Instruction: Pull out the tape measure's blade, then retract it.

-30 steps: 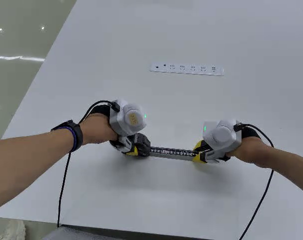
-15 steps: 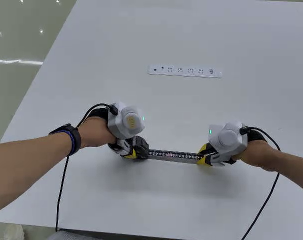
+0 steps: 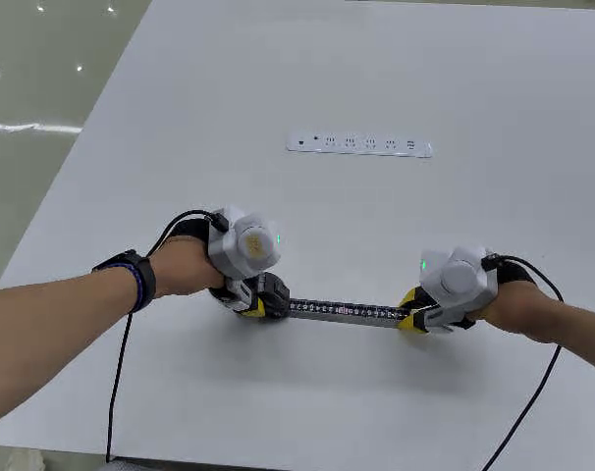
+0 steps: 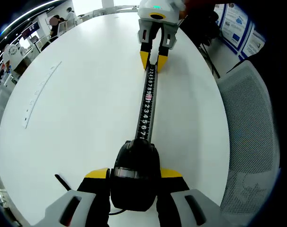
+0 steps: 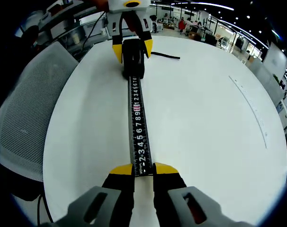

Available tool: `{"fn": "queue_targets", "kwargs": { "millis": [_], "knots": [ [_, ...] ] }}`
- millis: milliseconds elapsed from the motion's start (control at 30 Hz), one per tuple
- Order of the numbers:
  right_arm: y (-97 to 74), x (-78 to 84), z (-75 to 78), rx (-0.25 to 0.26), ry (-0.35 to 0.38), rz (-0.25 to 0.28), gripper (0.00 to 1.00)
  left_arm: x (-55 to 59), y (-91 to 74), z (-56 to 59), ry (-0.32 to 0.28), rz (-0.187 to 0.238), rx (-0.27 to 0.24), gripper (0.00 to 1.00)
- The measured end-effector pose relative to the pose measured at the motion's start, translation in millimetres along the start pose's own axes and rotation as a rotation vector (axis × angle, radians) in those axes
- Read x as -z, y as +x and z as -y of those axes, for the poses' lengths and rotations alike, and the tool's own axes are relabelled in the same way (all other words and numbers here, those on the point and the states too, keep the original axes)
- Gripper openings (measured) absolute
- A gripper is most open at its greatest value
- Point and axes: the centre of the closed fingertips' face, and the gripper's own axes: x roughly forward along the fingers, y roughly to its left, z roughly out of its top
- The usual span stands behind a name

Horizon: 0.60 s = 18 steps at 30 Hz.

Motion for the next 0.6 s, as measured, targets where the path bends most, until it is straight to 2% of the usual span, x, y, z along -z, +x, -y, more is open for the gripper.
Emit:
{"fn": "queue_targets", "kwargs": {
  "millis": [600],
  "knots": [
    [-11.8,18.5,1.1,0.010,0.002,-0.014,0.13,-0.6,-0.1,0.3,0.002,-0.004,0.000,0.34]
  ]
}}
